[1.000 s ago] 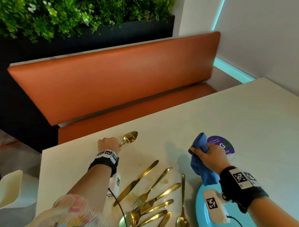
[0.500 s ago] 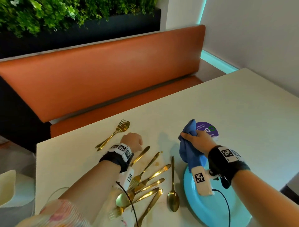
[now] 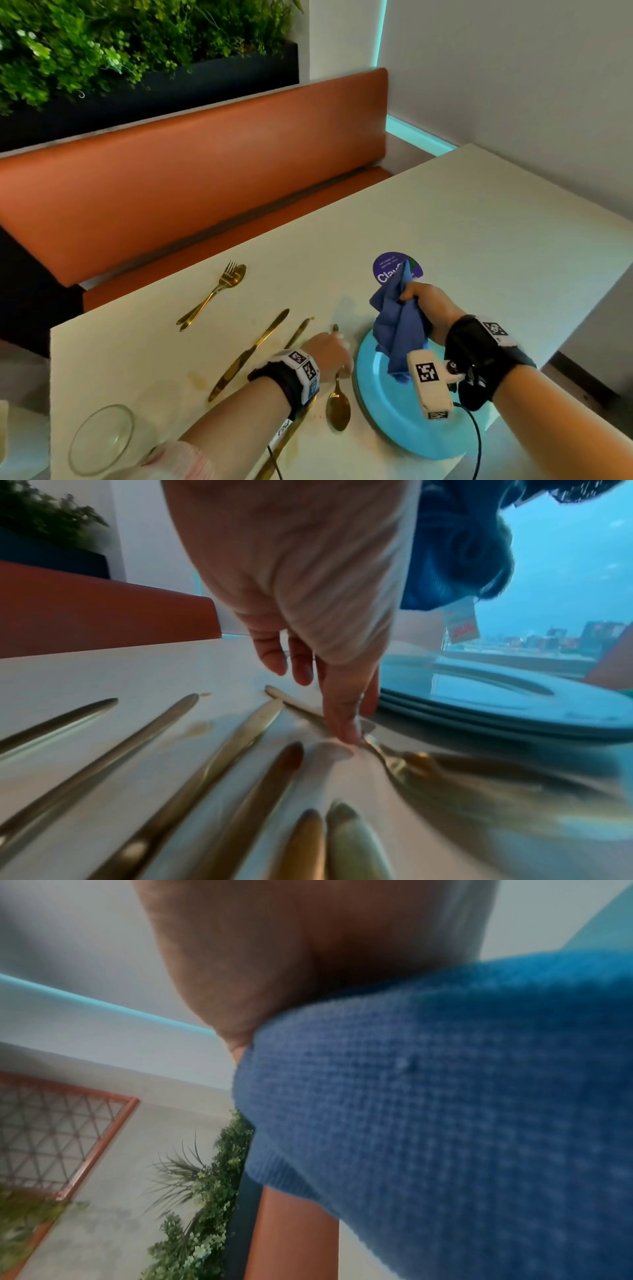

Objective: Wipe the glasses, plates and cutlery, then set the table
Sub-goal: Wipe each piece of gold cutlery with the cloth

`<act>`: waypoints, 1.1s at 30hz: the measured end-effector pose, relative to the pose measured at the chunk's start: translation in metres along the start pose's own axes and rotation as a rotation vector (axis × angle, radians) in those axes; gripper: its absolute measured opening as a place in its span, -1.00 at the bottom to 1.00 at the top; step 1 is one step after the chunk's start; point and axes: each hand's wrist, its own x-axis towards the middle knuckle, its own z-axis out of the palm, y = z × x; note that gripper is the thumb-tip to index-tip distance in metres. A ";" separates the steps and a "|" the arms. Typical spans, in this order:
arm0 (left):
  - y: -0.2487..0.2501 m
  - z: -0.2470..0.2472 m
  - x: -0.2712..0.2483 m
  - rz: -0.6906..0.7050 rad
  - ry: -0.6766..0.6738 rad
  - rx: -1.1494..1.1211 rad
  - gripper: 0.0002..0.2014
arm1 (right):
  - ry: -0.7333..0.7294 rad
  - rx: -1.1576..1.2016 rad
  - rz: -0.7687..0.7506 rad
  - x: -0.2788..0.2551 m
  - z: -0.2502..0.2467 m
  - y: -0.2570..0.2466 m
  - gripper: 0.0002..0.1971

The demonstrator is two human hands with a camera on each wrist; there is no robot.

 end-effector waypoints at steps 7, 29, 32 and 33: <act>-0.004 -0.004 -0.006 0.231 -0.025 0.348 -0.95 | -0.046 0.103 0.062 0.004 -0.018 0.020 -0.90; -0.041 -0.077 -0.078 -0.566 0.429 -0.990 -0.80 | -0.145 0.298 -0.142 0.005 0.056 0.004 -0.78; -0.035 -0.074 -0.082 -0.614 0.429 -1.034 -0.79 | -0.270 0.255 -0.136 -0.002 0.096 0.003 -0.74; -0.034 -0.073 -0.082 -0.632 0.433 -1.033 -0.79 | -0.297 0.245 -0.138 -0.005 0.107 0.003 -0.75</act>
